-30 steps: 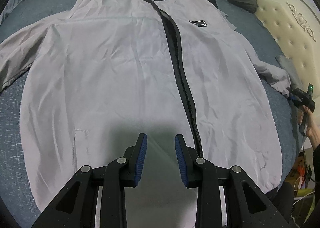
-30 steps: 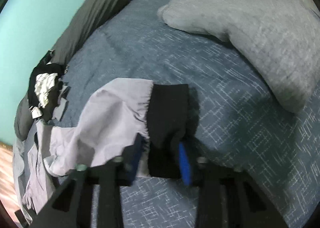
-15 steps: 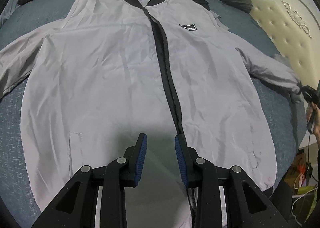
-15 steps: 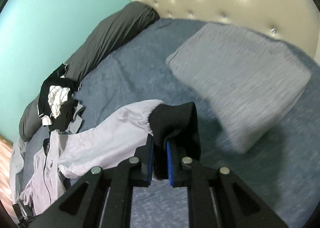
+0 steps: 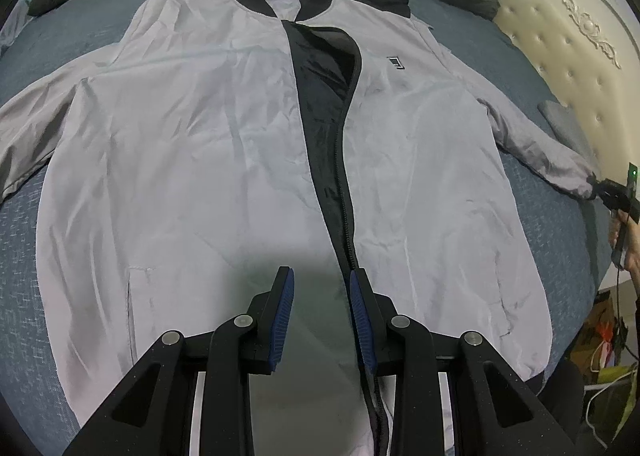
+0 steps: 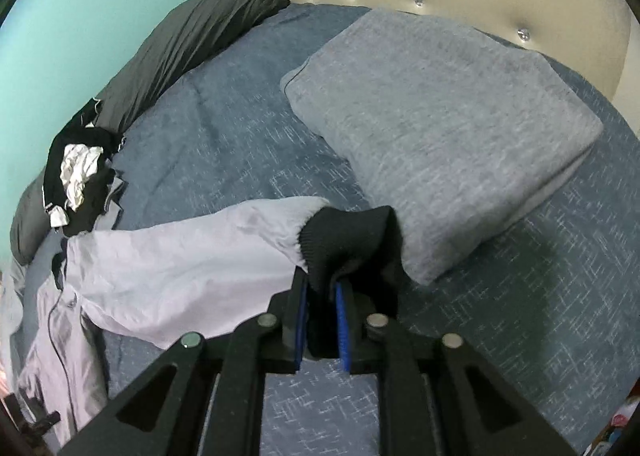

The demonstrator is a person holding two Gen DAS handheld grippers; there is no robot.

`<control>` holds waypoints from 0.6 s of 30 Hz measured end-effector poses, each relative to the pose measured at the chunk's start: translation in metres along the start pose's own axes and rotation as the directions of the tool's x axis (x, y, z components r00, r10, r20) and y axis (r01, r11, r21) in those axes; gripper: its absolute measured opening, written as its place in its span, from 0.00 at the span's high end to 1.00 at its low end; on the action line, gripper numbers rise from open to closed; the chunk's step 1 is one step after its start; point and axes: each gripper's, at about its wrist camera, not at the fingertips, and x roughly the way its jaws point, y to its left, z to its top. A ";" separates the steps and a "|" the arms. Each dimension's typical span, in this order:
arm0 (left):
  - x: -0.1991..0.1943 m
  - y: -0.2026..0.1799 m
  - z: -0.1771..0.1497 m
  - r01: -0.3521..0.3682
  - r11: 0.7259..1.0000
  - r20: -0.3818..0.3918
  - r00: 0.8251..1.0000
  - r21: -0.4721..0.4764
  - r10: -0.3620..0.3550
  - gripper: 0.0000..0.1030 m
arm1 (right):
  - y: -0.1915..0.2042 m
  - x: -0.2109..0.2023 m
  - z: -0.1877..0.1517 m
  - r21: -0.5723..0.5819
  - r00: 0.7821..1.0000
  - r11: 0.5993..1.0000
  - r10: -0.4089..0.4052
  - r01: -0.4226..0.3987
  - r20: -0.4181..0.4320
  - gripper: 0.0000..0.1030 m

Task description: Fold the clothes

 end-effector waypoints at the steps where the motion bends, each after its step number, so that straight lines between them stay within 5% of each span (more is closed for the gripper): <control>1: 0.001 0.000 0.000 -0.001 1.000 -0.001 1.000 -0.001 0.001 0.69 | 0.001 -0.002 0.000 -0.005 1.000 1.000 -0.029 0.029 0.013 0.82; 3: 0.003 0.001 0.001 -0.005 1.000 0.000 1.000 -0.006 0.005 0.69 | 0.004 -0.007 -0.001 -0.019 0.994 0.995 -0.097 0.098 0.048 0.58; 9: -0.001 -0.002 0.015 0.000 1.000 0.018 1.000 -0.009 0.000 0.69 | 0.021 -0.045 -0.003 0.016 0.969 0.988 -0.153 0.152 0.192 0.53; 18: 0.021 -0.016 0.070 0.019 0.999 0.050 0.999 -0.028 -0.017 0.69 | 0.110 -0.037 -0.029 -0.025 0.983 0.993 0.115 -0.113 0.146 0.50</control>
